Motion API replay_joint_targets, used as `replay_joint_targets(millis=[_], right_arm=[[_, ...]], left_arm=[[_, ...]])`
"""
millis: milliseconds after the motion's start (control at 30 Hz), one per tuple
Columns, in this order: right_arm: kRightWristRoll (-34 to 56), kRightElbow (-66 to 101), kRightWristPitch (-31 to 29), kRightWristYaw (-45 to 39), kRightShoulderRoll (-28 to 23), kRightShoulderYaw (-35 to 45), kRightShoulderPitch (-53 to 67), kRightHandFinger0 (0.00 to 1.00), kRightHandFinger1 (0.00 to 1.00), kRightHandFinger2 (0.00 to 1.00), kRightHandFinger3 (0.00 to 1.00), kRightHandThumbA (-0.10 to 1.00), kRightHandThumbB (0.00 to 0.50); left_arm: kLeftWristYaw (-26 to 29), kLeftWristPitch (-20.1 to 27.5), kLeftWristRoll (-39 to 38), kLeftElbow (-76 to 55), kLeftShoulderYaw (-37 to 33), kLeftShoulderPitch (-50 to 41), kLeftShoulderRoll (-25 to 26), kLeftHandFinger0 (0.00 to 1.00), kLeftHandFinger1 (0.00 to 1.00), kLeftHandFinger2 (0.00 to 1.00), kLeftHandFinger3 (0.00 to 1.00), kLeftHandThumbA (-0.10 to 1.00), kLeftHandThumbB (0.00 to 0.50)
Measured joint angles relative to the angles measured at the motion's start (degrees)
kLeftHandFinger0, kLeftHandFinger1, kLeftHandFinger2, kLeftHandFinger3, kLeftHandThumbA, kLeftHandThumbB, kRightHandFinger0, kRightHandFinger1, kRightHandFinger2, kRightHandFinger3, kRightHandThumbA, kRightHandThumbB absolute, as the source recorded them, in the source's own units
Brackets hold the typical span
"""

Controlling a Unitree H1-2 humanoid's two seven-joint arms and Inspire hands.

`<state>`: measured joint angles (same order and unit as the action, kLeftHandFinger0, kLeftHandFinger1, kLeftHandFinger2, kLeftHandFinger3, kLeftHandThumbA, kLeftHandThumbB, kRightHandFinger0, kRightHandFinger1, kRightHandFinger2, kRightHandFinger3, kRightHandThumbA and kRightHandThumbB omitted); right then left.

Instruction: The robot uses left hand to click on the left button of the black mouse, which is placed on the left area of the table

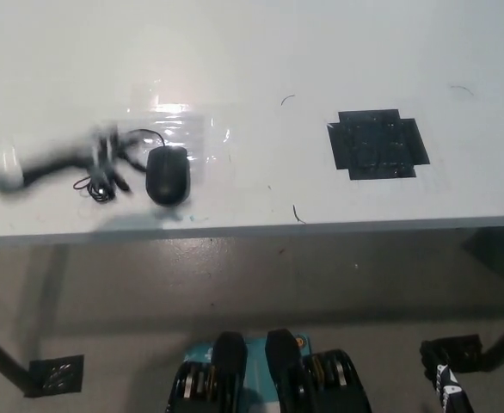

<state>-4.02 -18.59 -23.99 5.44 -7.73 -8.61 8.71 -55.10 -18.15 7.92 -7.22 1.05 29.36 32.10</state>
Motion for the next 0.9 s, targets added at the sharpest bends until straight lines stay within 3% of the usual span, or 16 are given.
replay_joint_targets(millis=[167, 233, 267, 367, 433, 500, 600, 667, 767, 900], right_arm=[[0.0, -0.1, 0.0, 0.0, 0.1, -0.2, 1.1, 1.00, 1.00, 1.00, 1.00, 1.00, 0.372], [0.0, -0.1, 0.0, 0.0, 0.1, -0.3, 2.0, 1.00, 1.00, 1.00, 1.00, 1.00, 0.361], [0.0, -0.1, 0.0, 0.0, 0.2, -0.4, 2.4, 1.00, 1.00, 1.00, 1.00, 1.00, 0.369], [0.0, -0.1, 0.0, 0.0, 0.2, -0.6, 3.1, 1.00, 1.00, 1.00, 1.00, 1.00, 0.352], [0.0, -0.1, 0.0, 0.0, 0.2, -0.8, 3.8, 1.00, 1.00, 1.00, 1.00, 1.00, 0.337], [0.0, -0.1, 0.0, 0.0, 0.2, -1.0, 4.3, 1.00, 1.00, 1.00, 1.00, 1.00, 0.378], [0.0, -0.1, 0.0, 0.0, 0.2, -1.1, 4.8, 1.00, 1.00, 1.00, 1.00, 1.00, 0.375], [0.0, -0.1, 0.0, 0.0, 0.2, -1.2, 4.7, 1.00, 1.00, 1.00, 1.00, 1.00, 0.386], [0.0, -0.1, 0.0, 0.1, 0.2, -1.2, 4.5, 1.00, 1.00, 1.00, 1.00, 1.00, 0.363], [0.0, -0.1, 0.0, 0.1, 0.3, -1.5, 3.9, 1.00, 1.00, 1.00, 1.00, 1.00, 0.372]], left_arm=[[1.8, 3.5, -3.8, -9.2, 3.2, -20.4, -7.9, 1.00, 1.00, 1.00, 1.00, 1.00, 0.339], [2.4, 5.8, -5.3, -12.2, 4.2, -30.1, -12.5, 1.00, 1.00, 1.00, 1.00, 1.00, 0.300], [2.6, 6.9, -5.8, -13.2, 4.9, -34.3, -14.8, 1.00, 1.00, 1.00, 1.00, 1.00, 0.331], [3.2, 9.7, -6.8, -14.4, 6.9, -42.0, -19.7, 1.00, 1.00, 1.00, 1.00, 1.00, 0.286], [3.4, 12.0, -7.2, -14.4, 8.6, -45.9, -23.5, 1.00, 1.00, 1.00, 1.00, 1.00, 0.324], [4.3, 13.7, -7.2, -13.9, 9.8, -47.8, -26.1, 1.00, 1.00, 1.00, 1.00, 1.00, 0.355], [6.3, 17.2, -7.1, -11.5, 11.8, -48.7, -29.4, 1.00, 1.00, 1.00, 1.00, 1.00, 0.346], [7.8, 19.3, -7.0, -8.6, 12.8, -48.4, -30.6, 1.00, 1.00, 1.00, 1.00, 1.00, 0.308], [10.0, 22.2, -7.0, -3.7, 14.7, -47.7, -31.7, 1.00, 1.00, 1.00, 1.00, 1.00, 0.314], [13.5, 26.0, -6.6, 3.0, 16.5, -46.7, -32.5, 1.00, 1.00, 1.00, 1.00, 1.00, 0.326]])
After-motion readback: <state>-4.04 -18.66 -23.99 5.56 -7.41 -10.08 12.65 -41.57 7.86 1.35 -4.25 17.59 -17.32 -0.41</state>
